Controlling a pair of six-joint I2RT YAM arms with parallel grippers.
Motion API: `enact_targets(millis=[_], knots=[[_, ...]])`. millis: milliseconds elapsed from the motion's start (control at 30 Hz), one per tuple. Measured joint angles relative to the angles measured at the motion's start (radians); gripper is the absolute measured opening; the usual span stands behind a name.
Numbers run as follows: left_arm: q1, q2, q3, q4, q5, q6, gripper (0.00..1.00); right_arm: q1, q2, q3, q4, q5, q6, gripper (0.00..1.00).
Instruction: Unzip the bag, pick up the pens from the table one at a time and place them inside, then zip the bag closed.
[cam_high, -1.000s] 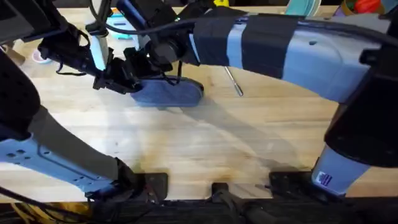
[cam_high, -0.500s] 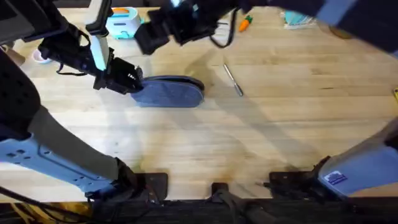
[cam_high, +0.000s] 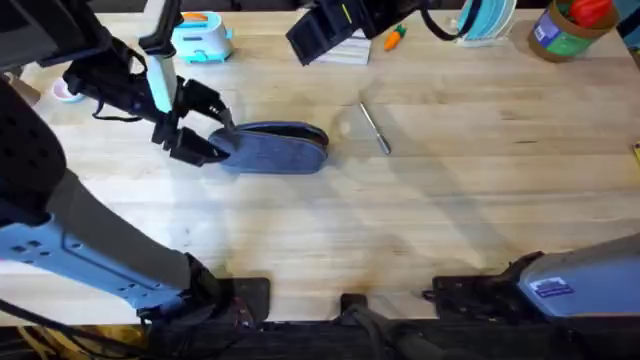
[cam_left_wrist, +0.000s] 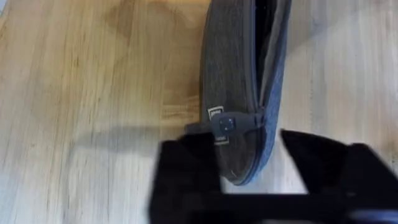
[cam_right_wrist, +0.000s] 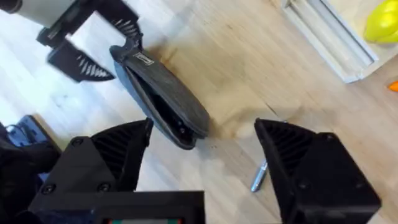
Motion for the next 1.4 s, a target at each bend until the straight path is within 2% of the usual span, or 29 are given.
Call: enact_targets(millis=[67, 100, 433, 533, 667, 700, 833, 867, 900, 1167, 1400], knots=[[-0.003, 0.000, 0.000, 0.000, 0.002, -0.003, 0.949, 0.000, 0.000, 0.000, 0.004, 0.005, -0.008, 0.997], [-0.004, 0.000, 0.000, 0.000, 0.003, -0.002, 0.983, 0.000, 0.000, 0.000, 0.005, 0.006, -0.011, 0.997], [-0.003, 0.000, 0.000, 0.003, 0.001, -0.001, 0.993, 0.000, 0.000, 0.000, 0.006, -0.006, -0.023, 0.997], [0.005, 0.000, 0.018, -0.056, 0.002, -0.001, 0.993, 0.000, 0.000, 0.000, 0.006, -0.022, -0.026, 0.997], [0.040, -0.003, 0.091, -0.140, 0.003, -0.001, 0.993, 0.005, 0.000, 0.000, 0.004, -0.047, -0.061, 0.982], [0.080, -0.024, 0.155, -0.206, 0.004, -0.001, 0.993, 0.028, 0.006, 0.000, 0.005, -0.067, -0.113, 0.790], [0.133, -0.079, 0.213, -0.272, 0.003, -0.001, 0.993, 0.083, 0.039, 0.000, 0.005, -0.080, -0.189, 0.221], [0.147, -0.094, 0.222, -0.283, 0.003, -0.001, 0.993, 0.095, 0.050, 0.000, 0.005, -0.082, -0.206, 0.095], [0.160, -0.107, 0.228, -0.292, 0.003, -0.001, 0.993, 0.108, 0.064, 0.000, 0.005, -0.083, -0.221, 0.048], [0.266, -0.207, 0.234, -0.329, 0.000, 0.018, 0.994, 0.176, 0.174, 0.000, 0.006, -0.085, -0.304, 0.030], [0.304, -0.288, 0.234, -0.330, 0.001, 0.023, 0.993, 0.228, 0.282, 0.000, 0.010, -0.085, -0.388, 0.030]])
